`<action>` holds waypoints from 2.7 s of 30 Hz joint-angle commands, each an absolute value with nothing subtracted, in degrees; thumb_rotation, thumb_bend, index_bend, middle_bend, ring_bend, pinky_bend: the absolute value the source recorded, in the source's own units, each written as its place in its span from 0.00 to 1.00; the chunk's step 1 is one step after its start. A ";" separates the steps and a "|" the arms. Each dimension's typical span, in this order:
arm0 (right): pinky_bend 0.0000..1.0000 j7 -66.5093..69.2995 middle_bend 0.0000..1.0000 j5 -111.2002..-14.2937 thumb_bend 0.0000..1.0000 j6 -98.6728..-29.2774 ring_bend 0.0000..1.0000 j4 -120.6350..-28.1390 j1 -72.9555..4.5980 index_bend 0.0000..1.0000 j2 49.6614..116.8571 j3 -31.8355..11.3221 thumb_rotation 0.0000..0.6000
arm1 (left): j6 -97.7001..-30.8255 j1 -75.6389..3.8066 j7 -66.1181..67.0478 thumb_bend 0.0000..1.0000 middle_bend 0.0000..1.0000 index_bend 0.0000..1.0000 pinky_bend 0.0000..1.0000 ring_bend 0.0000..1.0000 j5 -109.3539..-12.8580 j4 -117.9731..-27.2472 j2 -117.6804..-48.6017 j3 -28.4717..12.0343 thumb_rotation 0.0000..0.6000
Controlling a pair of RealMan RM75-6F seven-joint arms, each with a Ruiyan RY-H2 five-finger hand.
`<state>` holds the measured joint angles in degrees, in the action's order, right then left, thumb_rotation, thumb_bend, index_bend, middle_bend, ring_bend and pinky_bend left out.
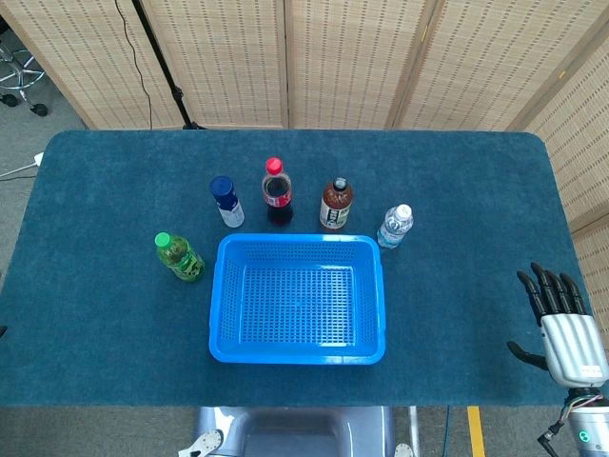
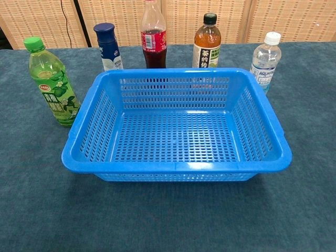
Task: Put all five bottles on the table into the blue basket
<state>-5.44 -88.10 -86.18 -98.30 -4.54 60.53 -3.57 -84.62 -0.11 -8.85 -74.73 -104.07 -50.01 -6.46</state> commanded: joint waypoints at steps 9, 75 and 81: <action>0.00 5.15 0.00 -83.66 0.00 -79.20 0.00 -88.74 -10.91 0.00 64.45 -8.84 1.00 | -85.72 0.39 -9.37 0.07 0.00 0.00 0.00 0.00 -75.78 -104.34 -49.94 -6.12 1.00; 0.08 86.51 0.05 -88.25 0.00 -45.34 0.09 -27.72 -47.07 0.00 97.90 -4.18 1.00 | -78.08 -5.34 -0.27 0.07 0.00 0.00 0.00 0.00 -64.04 -105.86 -51.74 -8.86 1.00; 0.32 86.50 0.34 -87.23 0.00 -44.35 0.33 -24.99 -47.55 0.24 100.24 -4.48 1.00 | -77.83 -5.59 0.03 0.07 0.00 0.00 0.00 0.00 -63.60 -105.94 -51.86 -8.91 1.00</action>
